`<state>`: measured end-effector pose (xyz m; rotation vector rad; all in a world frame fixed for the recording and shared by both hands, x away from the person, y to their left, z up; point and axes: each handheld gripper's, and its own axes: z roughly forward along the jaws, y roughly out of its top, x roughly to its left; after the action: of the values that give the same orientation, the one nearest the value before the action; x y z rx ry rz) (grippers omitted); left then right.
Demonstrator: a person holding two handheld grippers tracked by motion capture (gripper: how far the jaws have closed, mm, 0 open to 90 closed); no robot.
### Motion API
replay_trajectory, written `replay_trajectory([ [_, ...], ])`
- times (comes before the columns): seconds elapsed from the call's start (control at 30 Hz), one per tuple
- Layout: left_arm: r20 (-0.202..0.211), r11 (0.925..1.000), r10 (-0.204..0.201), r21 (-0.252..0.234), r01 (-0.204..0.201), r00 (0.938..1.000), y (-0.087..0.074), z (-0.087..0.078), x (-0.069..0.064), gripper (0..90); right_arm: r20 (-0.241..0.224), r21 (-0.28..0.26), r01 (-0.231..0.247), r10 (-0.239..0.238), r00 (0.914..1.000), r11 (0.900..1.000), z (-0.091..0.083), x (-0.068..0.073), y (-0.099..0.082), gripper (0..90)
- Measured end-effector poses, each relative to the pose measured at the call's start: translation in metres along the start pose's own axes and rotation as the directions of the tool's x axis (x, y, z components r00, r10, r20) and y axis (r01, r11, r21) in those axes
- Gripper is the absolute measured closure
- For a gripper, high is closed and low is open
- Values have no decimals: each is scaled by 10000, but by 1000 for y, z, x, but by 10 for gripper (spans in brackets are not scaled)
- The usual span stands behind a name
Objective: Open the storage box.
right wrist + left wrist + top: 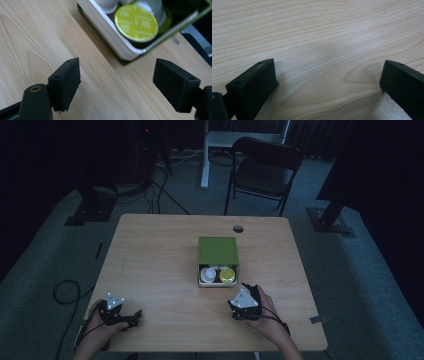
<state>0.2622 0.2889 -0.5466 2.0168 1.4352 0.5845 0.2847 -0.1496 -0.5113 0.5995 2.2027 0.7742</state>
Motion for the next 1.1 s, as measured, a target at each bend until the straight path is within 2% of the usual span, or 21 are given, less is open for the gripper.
replay_trajectory([
  [0.1,1,10000,-1,0,1,10000,0,0,0,9,68,-131,388,-387,9992,9992,0,3,6,228],
  [0.13,0,10000,2,2,-2,10000,0,0,0,9,126,-170,653,-651,9978,9977,1,5,8,232],
  [0.23,1,10000,-1,5,1,10000,0,0,0,9,435,-187,1356,-1347,9899,9906,3,11,13,246],
  [0.43,2,10000,1,6,-1,10000,0,0,0,9,617,-352,2113,-2089,9760,9768,10,22,22,261],
  [0.67,7,10000,-1,-12,1,10000,0,0,0,9,1081,-358,3240,-3186,9417,9454,16,33,31,337],
  [0.8,9,10000,0,-11,0,10000,0,0,0,9,1052,-272,3651,-3606,9268,9306,21,36,35,350],
  [0.83,7,10000,0,-11,0,10000,0,0,0,9,1054,-270,3811,-3765,9204,9241,22,37,35,357],
  [0.9,11,10000,-1,-8,1,10000,0,0,0,9,1029,-293,3949,-3902,9150,9183,25,39,37,368],
  [0.97,11,10000,0,-6,0,10000,0,0,0,9,1082,-287,4237,-4185,9017,9054,27,41,38,381],
  [1.1,20,10000,7,-14,-7,10000,0,0,0,9,1141,-263,4608,-4553,8830,8871,32,45,42,389],
])
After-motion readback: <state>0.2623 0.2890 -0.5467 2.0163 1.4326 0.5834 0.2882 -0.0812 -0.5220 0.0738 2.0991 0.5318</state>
